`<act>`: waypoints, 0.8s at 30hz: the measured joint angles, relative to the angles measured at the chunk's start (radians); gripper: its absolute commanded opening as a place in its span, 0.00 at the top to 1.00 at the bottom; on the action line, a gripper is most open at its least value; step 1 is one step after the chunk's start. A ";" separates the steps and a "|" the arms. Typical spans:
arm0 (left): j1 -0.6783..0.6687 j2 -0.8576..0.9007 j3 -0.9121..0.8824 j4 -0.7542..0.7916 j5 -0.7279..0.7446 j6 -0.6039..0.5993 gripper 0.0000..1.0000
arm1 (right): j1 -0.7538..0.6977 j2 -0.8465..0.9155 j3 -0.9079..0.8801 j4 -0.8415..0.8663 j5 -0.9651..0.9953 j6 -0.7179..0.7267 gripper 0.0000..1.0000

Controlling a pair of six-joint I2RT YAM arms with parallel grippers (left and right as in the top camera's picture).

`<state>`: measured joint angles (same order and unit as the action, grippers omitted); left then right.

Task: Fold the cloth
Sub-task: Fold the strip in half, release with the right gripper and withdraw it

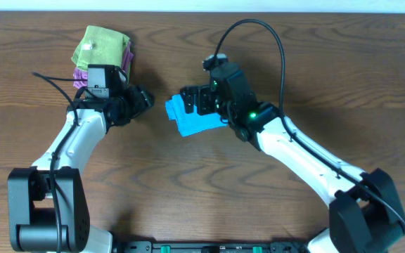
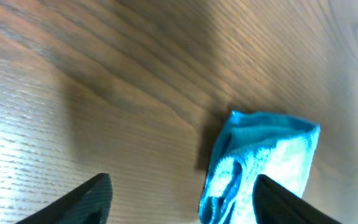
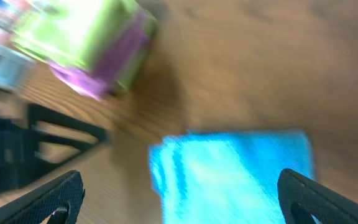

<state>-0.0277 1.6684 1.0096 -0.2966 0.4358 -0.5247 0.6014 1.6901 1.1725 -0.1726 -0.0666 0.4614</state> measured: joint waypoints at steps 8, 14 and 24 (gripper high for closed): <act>0.000 0.000 -0.003 -0.117 0.078 -0.042 0.05 | -0.058 -0.013 0.000 -0.175 0.013 -0.022 0.01; -0.023 0.000 -0.080 0.024 0.130 -0.111 0.05 | -0.138 -0.106 -0.002 -0.391 -0.031 -0.108 0.01; -0.184 0.085 -0.105 0.217 0.163 -0.243 0.05 | -0.262 -0.310 -0.059 -0.571 -0.069 -0.281 0.01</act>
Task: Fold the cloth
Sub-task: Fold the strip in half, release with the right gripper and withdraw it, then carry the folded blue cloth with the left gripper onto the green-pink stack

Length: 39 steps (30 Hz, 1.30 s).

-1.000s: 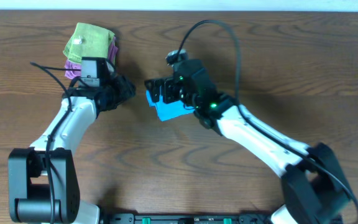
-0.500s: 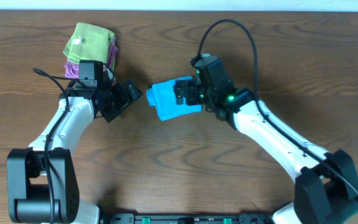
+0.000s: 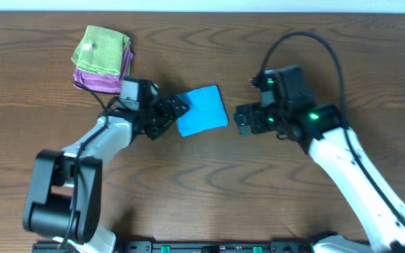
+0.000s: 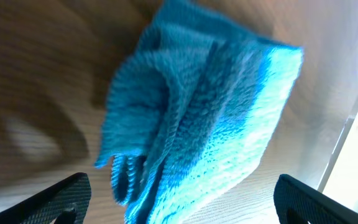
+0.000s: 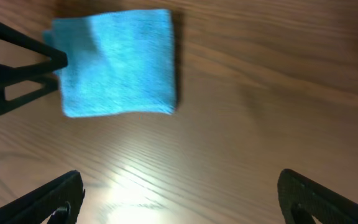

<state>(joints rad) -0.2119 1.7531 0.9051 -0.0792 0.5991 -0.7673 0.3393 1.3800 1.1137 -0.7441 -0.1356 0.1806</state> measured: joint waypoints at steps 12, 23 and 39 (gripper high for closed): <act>-0.035 0.080 0.001 0.108 0.044 -0.101 0.02 | -0.217 -0.507 -0.403 0.002 -0.067 -0.041 0.01; -0.113 0.110 0.000 0.141 -0.061 -0.160 0.94 | -0.257 -0.802 -0.579 -0.108 -0.104 0.037 0.01; -0.102 0.095 0.183 0.164 -0.101 -0.148 0.94 | -0.257 -0.802 -0.579 -0.123 -0.104 0.063 0.01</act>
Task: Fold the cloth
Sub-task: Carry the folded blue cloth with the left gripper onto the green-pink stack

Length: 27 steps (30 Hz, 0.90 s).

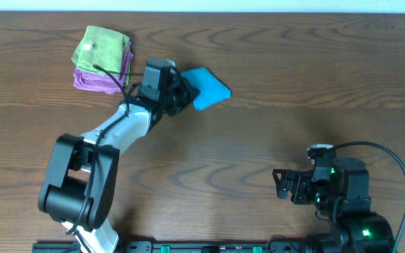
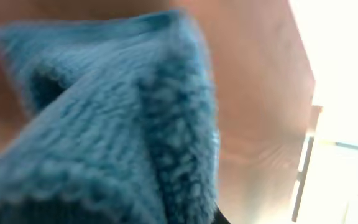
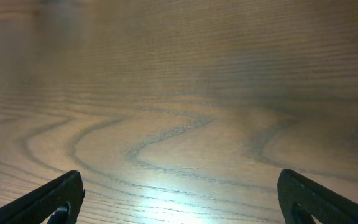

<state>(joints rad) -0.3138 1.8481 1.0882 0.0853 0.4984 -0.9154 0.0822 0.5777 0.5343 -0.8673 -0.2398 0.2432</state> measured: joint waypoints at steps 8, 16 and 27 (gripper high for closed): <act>0.092 -0.040 0.299 -0.262 -0.143 0.114 0.94 | 0.000 0.000 0.000 0.000 0.000 0.002 0.01; 0.217 -0.043 0.414 -0.266 -0.251 0.218 0.94 | 0.000 0.000 0.000 0.000 0.000 0.002 0.01; 0.319 -0.035 0.416 -0.179 -0.332 0.327 0.94 | 0.000 0.000 0.000 0.000 0.000 0.002 0.01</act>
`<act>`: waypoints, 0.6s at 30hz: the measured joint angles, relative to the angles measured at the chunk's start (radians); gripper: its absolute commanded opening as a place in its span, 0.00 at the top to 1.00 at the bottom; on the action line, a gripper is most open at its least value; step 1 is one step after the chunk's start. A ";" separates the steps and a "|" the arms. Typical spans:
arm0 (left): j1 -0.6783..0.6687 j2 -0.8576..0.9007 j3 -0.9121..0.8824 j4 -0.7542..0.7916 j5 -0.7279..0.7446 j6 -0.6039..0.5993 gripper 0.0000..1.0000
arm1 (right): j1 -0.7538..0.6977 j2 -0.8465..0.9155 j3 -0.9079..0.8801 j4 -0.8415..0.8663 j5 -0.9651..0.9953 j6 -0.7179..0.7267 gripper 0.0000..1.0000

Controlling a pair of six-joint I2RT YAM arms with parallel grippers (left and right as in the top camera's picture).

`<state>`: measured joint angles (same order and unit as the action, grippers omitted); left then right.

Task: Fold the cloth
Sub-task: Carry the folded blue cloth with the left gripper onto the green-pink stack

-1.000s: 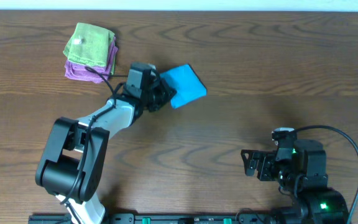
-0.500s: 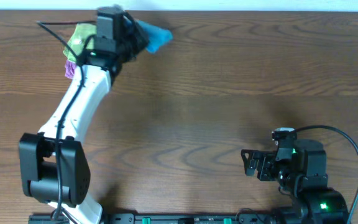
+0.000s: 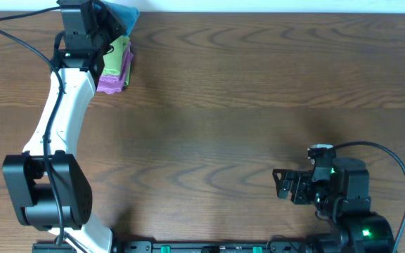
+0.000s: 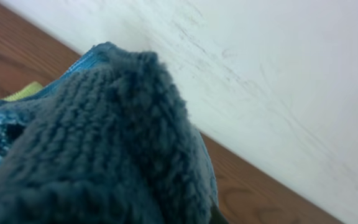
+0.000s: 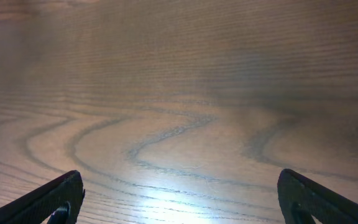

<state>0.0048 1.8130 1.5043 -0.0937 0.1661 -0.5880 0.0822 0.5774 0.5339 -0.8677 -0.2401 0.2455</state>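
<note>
The folded blue cloth [image 3: 123, 13] hangs at the table's far left back edge, my left gripper [image 3: 110, 19] shut on it. It is above the back end of a stack made of a green cloth [image 3: 115, 52] on a purple cloth [image 3: 111, 82]. In the left wrist view the blue cloth [image 4: 98, 155] fills the lower left and hides the fingers; a sliver of green cloth [image 4: 22, 92] shows beneath it. My right gripper [image 5: 179, 202] stands open over bare wood at the front right [image 3: 281, 184], with nothing between its fingers.
A white wall [image 4: 260, 74] rises right behind the table's back edge [image 3: 259, 11]. The left arm [image 3: 58, 119] stretches along the left side. The brown wooden table [image 3: 216, 119] lies between the two arms.
My left gripper, still shut on the blue cloth, has moved from just right of the green and purple stack to the far back left, above the stack. The right arm has not moved.
The blue cloth lay folded at mid-table with my open right gripper over it and the left gripper beside it. Then the right arm was off to the right and the left gripper at the cloth's edge. Later the left held the cloth lifted near the stack, now over it.
</note>
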 measured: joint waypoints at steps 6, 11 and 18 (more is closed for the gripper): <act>0.002 0.029 0.000 -0.003 -0.041 0.058 0.94 | 0.000 0.000 0.000 0.000 0.000 0.000 0.01; 0.002 0.054 0.000 -0.003 -0.086 0.085 0.94 | 0.000 0.000 0.000 0.000 0.000 0.000 0.01; 0.011 0.122 0.000 -0.018 -0.117 0.092 0.94 | 0.000 0.000 0.000 0.000 0.000 0.000 0.01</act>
<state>0.0158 1.9347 1.5043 -0.1120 0.0490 -0.4957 0.0822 0.5777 0.5339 -0.8673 -0.2401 0.2455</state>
